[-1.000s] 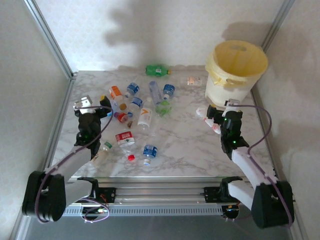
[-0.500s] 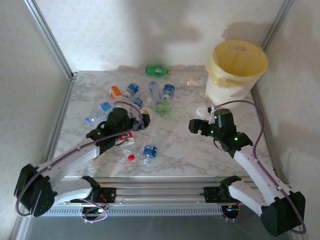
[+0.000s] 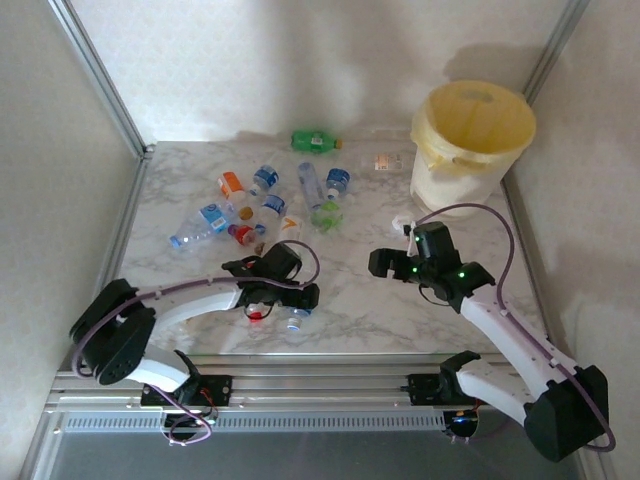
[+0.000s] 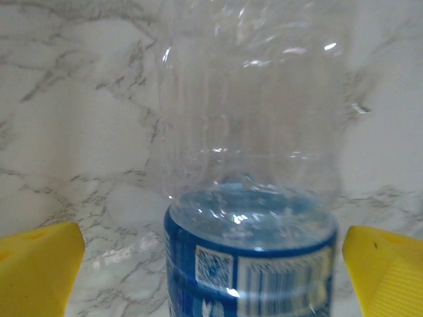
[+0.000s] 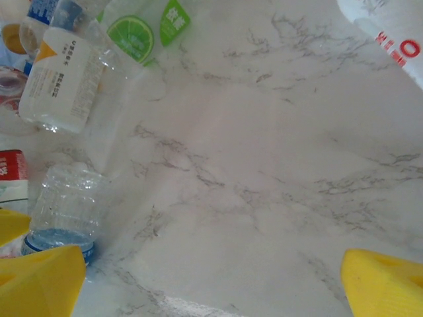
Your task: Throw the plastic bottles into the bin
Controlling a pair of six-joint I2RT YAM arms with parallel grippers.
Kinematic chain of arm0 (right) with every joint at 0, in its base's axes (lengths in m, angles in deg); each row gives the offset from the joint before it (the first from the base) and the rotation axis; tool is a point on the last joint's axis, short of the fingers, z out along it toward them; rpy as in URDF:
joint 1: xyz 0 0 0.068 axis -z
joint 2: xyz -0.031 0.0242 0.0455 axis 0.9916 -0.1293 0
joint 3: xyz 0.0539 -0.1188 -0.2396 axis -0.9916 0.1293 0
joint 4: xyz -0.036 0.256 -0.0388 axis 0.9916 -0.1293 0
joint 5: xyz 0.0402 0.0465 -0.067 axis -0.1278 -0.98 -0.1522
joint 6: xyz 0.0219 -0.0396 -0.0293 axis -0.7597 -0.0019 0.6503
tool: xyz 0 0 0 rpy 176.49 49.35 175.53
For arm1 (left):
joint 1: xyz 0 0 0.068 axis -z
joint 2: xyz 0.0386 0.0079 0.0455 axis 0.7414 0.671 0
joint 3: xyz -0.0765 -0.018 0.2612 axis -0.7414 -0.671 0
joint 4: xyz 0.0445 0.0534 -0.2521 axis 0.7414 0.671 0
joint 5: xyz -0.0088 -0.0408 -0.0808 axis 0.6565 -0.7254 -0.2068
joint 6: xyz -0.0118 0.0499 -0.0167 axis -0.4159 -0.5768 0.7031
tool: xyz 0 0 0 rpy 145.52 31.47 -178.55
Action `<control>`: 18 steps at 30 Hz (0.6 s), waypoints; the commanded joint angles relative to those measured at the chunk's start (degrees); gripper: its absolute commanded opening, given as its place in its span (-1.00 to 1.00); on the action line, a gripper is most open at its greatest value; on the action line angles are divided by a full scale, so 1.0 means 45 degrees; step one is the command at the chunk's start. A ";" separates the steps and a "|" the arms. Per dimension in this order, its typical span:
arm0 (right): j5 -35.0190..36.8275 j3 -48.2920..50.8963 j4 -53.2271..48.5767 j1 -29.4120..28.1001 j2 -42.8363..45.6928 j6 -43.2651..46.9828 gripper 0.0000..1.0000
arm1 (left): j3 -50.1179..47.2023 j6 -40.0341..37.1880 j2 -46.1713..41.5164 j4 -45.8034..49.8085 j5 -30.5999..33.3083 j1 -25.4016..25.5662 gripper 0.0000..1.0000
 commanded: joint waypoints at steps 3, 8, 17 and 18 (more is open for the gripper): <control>-0.0305 -0.0016 0.0199 -0.0172 -0.0259 -0.0209 0.98 | 0.0592 -0.0390 0.0909 0.0529 0.0133 0.0297 0.89; -0.0654 0.0178 0.0782 -0.0180 -0.0867 -0.0403 0.98 | 0.0467 -0.0463 0.1266 -0.0053 -0.0316 0.0534 0.57; -0.2676 0.0385 0.2597 -0.0181 -0.1894 -0.1682 0.98 | 0.0616 -0.1441 -0.0119 -0.1426 -0.0960 0.0894 0.19; -0.3052 0.0473 0.2949 -0.0162 -0.1816 -0.1837 0.98 | 0.0678 -0.1683 -0.0341 -0.1698 -0.1120 0.1036 0.18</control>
